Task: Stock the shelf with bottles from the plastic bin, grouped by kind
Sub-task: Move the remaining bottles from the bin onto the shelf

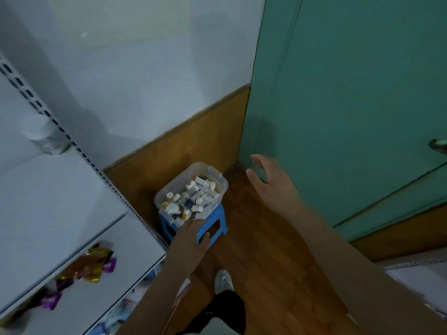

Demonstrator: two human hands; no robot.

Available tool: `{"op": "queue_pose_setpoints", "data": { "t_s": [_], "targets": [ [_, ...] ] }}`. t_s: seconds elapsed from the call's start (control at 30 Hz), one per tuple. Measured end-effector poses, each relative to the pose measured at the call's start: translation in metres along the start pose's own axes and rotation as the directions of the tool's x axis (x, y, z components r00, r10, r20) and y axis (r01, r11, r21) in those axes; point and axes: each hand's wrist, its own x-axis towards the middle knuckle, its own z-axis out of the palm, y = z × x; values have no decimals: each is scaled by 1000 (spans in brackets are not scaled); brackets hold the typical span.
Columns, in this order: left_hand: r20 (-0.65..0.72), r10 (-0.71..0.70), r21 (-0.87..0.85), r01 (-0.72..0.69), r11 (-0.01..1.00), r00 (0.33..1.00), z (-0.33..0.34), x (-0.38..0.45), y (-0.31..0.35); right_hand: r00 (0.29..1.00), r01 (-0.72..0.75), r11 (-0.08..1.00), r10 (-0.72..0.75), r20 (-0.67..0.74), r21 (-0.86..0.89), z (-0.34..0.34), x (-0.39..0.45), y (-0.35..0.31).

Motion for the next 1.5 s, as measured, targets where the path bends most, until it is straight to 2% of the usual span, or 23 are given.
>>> {"op": "queue_pose_setpoints", "data": {
  "t_s": [0.27,0.43,0.6,0.73,0.93,1.03,1.13,1.17,1.23,1.3,1.37,1.43,1.5],
  "targets": [
    [-6,-296,-46,295,954,955,4,106,-17,974,60,997,-46,221,-56,26,152,26],
    [-66,-425,-13,425,905,903,-4,147,-23,926,12,997,17,378,-73,63,200,49],
    [-126,-610,65,620,782,783,-2,186,-55,833,32,990,50,550,-140,114,249,75],
    [-199,-645,121,672,731,737,1,227,-84,719,124,978,27,695,-167,186,290,120],
    [-185,-593,372,614,696,784,35,280,-157,602,368,885,9,798,-287,277,345,164],
    [-147,-533,493,528,691,834,60,299,-194,568,517,805,-66,820,-293,322,361,184],
    [-120,-514,587,478,653,850,89,301,-224,486,650,721,-154,860,-239,359,366,197],
    [-119,-524,616,477,627,843,97,300,-229,439,726,648,-182,880,-229,371,367,202],
    [-110,-568,650,492,579,815,108,298,-234,328,883,419,-227,917,-212,394,371,213],
    [-95,-633,655,527,541,768,117,300,-233,255,950,231,-183,949,-210,413,377,221],
    [-95,-690,620,585,523,718,125,298,-230,202,977,95,-108,973,-192,426,380,224],
    [-110,-706,590,618,520,699,134,292,-232,154,988,-12,-38,987,-155,435,384,223],
    [-135,-700,568,634,525,701,144,288,-236,112,992,-66,18,994,-111,442,388,223]
  ]
}}
